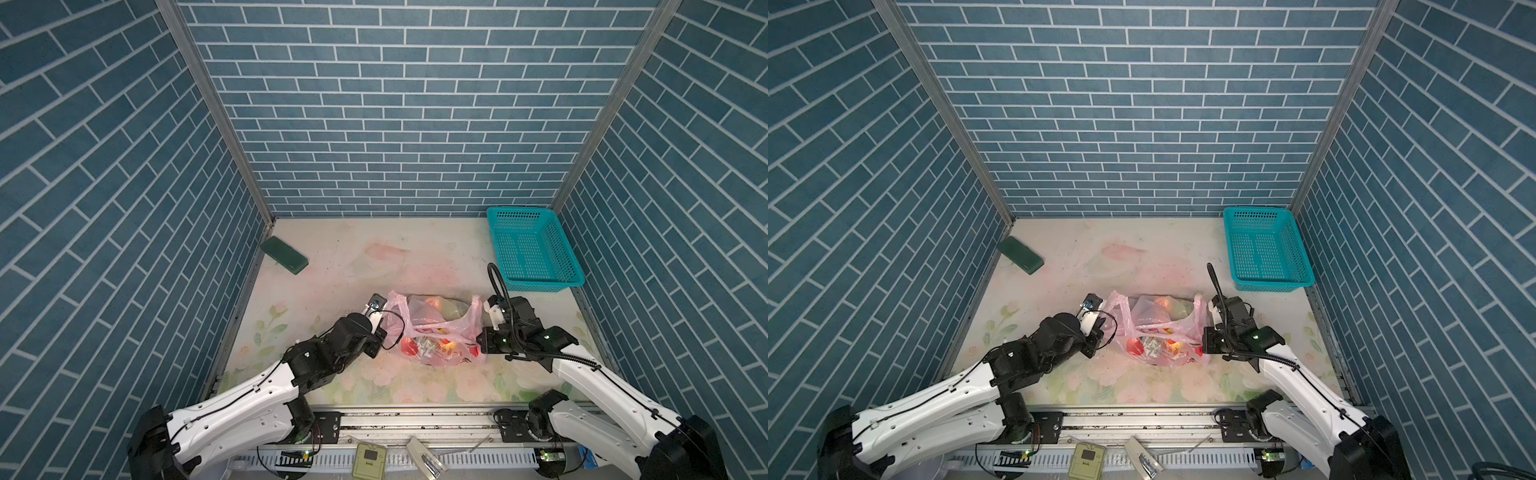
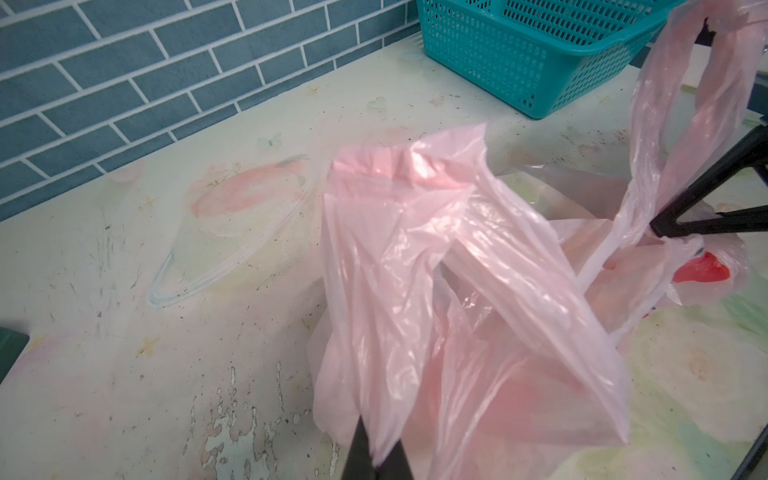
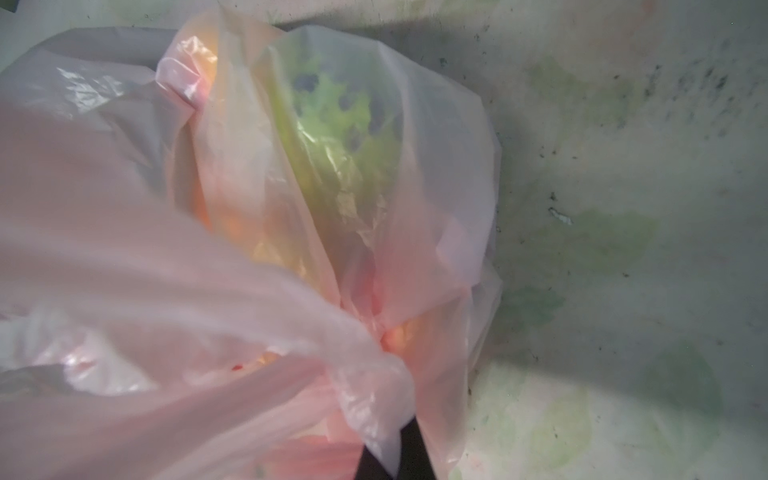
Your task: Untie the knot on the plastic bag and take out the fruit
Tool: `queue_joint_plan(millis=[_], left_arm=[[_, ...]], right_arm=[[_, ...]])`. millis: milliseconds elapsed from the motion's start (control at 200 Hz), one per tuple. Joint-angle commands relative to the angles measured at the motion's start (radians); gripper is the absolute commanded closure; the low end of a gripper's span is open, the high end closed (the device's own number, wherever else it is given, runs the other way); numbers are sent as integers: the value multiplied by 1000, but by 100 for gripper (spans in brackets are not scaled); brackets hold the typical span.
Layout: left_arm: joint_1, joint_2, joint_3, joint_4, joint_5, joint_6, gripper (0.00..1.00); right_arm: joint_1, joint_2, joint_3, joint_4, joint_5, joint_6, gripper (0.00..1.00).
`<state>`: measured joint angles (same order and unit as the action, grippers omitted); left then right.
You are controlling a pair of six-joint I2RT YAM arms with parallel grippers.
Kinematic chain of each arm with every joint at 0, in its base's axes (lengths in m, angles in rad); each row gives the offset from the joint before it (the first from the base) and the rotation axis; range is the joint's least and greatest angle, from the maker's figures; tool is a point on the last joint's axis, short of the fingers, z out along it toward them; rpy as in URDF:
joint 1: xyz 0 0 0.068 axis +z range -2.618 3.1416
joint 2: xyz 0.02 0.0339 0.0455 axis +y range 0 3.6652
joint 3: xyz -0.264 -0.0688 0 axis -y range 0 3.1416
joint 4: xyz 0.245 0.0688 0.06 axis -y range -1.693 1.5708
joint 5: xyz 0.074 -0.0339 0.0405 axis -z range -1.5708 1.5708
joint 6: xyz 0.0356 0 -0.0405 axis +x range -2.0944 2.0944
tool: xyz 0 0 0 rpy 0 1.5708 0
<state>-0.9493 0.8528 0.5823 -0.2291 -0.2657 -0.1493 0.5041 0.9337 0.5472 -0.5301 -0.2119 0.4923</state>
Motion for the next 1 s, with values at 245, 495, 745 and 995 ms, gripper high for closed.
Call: queue_joint_plan(millis=[245, 495, 745, 995], left_arm=[[0, 15, 186, 11, 12, 106, 100], [-2, 7, 236, 17, 70, 146, 100], [-3, -6, 261, 11, 95, 171, 100], [-4, -20, 250, 37, 76, 171, 100]], right_arm=[[4, 60, 579, -358, 27, -236, 29], [67, 257, 870, -386, 12, -486, 10], [142, 465, 1017, -380, -50, -707, 4], [182, 554, 973, -470, -208, -835, 5]])
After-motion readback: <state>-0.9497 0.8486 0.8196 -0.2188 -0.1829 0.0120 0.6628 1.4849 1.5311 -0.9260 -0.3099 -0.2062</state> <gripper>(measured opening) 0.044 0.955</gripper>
